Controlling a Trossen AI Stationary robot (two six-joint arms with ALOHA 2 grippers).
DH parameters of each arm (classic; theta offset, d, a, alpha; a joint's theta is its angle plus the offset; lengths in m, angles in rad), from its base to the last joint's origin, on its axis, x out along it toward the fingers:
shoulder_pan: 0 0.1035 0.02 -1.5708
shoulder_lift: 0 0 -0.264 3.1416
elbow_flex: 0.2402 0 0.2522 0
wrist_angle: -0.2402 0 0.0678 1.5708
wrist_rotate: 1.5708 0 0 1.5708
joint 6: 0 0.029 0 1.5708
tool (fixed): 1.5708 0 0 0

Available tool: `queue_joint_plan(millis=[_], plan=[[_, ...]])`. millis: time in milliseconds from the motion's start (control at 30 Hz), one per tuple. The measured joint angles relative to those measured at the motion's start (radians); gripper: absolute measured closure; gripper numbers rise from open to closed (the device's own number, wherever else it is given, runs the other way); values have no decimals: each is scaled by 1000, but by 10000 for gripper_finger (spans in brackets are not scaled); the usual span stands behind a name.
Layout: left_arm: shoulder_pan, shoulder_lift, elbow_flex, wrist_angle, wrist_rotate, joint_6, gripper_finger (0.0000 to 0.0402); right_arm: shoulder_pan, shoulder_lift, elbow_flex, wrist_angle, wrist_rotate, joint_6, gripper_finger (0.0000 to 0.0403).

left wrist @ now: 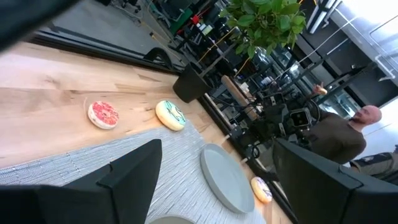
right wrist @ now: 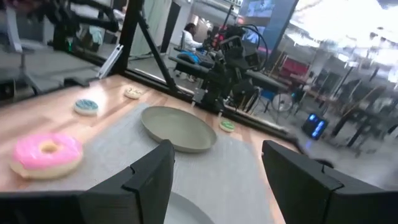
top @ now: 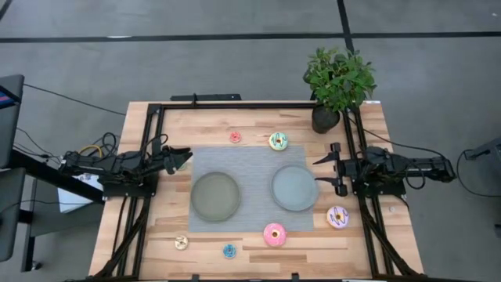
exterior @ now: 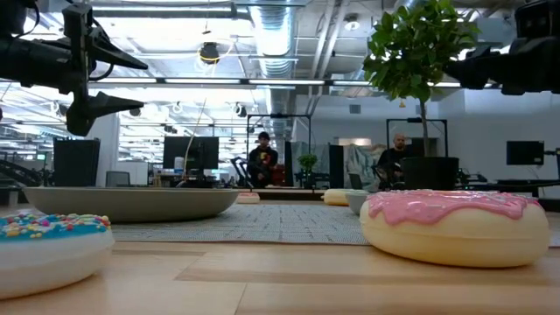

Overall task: Pick & Place donuts
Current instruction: Put the large blue donut on the gray plate

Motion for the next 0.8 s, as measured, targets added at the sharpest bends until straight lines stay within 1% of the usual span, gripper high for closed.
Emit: queue_joint_plan(millis=[100, 167, 300, 467, 567, 667, 800], plan=[[0, 0, 0, 0, -22, -3, 104, 0, 0, 0, 0, -2, 96, 168], [0, 0, 0, 0, -42, -7, 104, 0, 0, 1, 0, -2, 122, 168], [0, 0, 1, 0, -70, -6, 104, 0, 0, 1, 39, -2, 107, 168], [0, 0, 1, 17, -73, 58, 104, 2, 0, 8, 73, -2, 33, 168], [0, 0, 1, 34, -82, 119, 104, 2, 0, 28, 74, -1, 7, 168], [0, 0, 1, 40, -88, 212, 104, 2, 15, 55, 63, -1, 5, 168], [0, 0, 1, 40, -88, 354, 104, 2, 75, 121, -23, 0, 5, 168]])
